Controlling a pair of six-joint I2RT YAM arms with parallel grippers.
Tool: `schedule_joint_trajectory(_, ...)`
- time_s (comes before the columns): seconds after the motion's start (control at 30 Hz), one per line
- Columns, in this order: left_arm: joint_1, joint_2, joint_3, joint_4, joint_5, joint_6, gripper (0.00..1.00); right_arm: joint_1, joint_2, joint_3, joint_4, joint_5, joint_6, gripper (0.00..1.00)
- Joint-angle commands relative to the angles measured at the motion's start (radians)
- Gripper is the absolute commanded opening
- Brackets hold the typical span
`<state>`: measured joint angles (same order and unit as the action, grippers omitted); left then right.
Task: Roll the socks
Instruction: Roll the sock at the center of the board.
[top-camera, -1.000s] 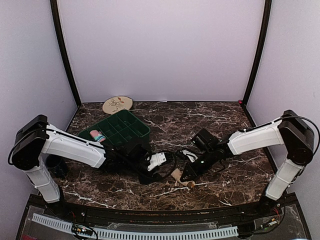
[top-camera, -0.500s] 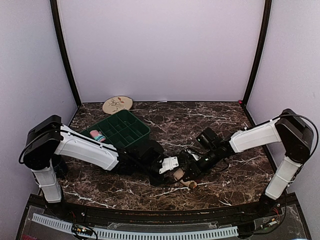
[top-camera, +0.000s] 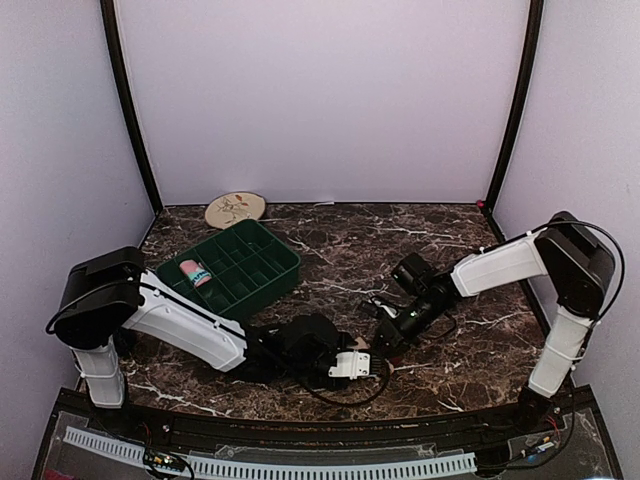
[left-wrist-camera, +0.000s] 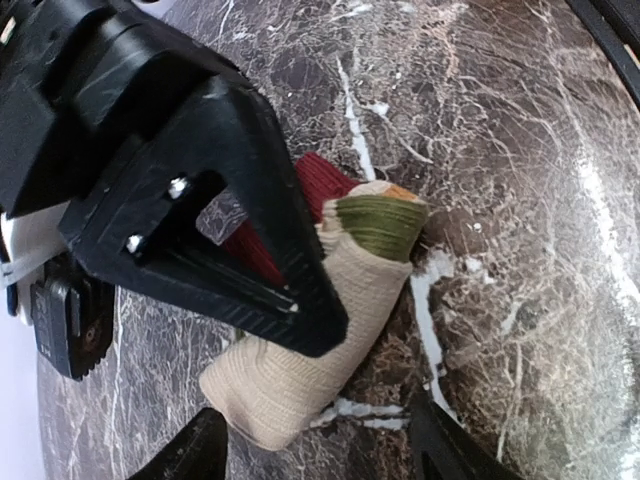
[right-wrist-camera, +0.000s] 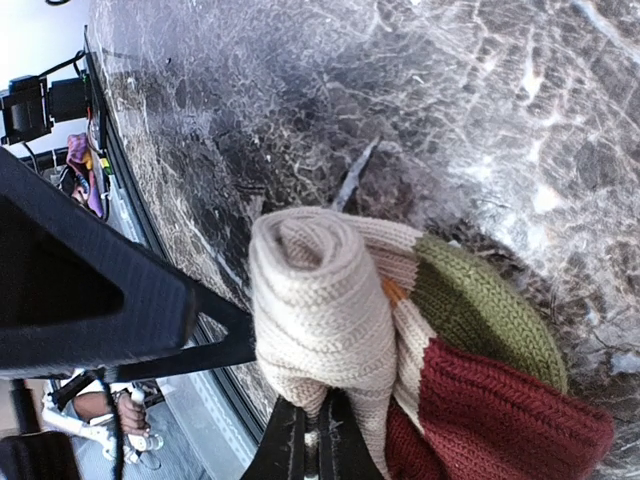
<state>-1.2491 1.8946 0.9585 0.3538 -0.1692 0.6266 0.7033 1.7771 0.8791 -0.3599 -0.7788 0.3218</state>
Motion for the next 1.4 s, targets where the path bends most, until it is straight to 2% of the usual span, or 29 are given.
schedule_joint_trajectory(0.0,-0.012,0.026,-0.036,0.143,-0.105,0.135,0.66,-0.016,0.042,-0.001,-0.117,0.046,-0.044,0.01)
schedule_joint_trajectory(0.13,-0.019,0.057,-0.042,0.22,-0.159,0.193,0.65,-0.02,0.047,0.015,-0.162,0.041,-0.078,0.01)
schedule_joint_trajectory(0.33,-0.022,0.108,-0.005,0.244,-0.194,0.251,0.65,-0.021,0.047,0.017,-0.173,0.018,-0.09,0.01)
schedule_joint_trajectory(1.0,-0.033,0.128,0.027,0.102,-0.079,0.347,0.65,-0.021,0.064,0.036,-0.175,-0.024,-0.095,0.0)
schedule_joint_trajectory(1.37,-0.036,0.177,0.098,0.01,-0.04,0.36,0.64,-0.021,0.064,0.046,-0.185,-0.038,-0.101,0.0)
